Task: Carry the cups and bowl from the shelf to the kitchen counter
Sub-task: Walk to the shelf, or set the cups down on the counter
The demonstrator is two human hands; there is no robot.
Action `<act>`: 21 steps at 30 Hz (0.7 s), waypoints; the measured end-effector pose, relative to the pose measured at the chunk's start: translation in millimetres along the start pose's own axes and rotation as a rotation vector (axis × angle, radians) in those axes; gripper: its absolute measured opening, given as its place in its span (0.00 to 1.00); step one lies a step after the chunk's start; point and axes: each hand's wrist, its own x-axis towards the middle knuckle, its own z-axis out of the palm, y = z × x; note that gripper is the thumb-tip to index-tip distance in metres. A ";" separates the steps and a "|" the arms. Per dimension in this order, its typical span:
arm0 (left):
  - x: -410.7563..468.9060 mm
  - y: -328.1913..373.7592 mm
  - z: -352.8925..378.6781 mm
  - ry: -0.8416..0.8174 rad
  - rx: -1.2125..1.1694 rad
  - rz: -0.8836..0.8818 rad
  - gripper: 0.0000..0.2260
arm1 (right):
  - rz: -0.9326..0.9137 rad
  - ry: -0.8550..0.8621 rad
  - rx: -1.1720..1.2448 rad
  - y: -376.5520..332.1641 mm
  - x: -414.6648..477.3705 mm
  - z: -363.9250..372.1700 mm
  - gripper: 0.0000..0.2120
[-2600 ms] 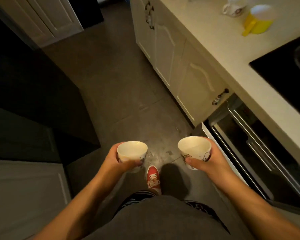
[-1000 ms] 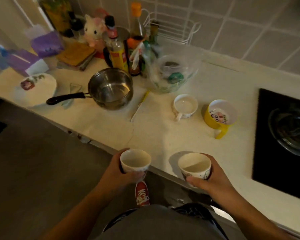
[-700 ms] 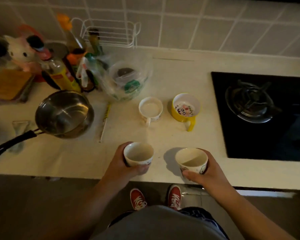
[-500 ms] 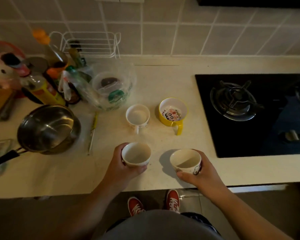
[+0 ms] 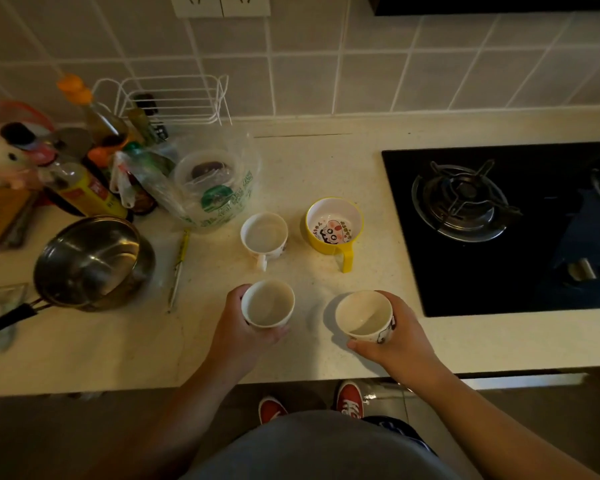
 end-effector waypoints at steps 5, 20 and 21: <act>1.9 -0.5 3.6 0.060 0.033 -0.032 0.40 | -0.006 -0.011 -0.003 8.4 5.9 1.2 0.42; 1.8 -5.9 16.6 0.160 0.116 0.022 0.40 | 0.001 -0.013 -0.005 21.0 30.7 16.8 0.42; 1.8 -6.2 17.1 0.163 0.124 0.028 0.40 | 0.004 -0.013 -0.002 21.0 31.5 17.8 0.42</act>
